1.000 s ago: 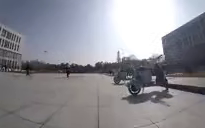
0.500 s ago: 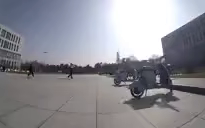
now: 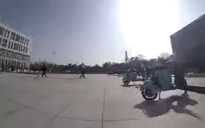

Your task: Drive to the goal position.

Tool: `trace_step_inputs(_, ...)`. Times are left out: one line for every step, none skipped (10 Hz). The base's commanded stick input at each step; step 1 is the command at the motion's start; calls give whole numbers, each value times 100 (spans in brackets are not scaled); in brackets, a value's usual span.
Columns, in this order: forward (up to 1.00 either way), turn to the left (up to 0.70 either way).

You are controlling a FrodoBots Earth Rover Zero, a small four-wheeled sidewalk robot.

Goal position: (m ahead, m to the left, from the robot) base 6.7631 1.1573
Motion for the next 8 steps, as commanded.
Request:
trace_step_inputs(50, 0)
trace_step_inputs(50, 0)
trace_step_inputs(50, 0)
trace_step_inputs(50, 0)
trace_step_inputs(50, 0)
trace_step_inputs(50, 0)
trace_step_inputs(50, 0)
trace_step_inputs(50, 0)
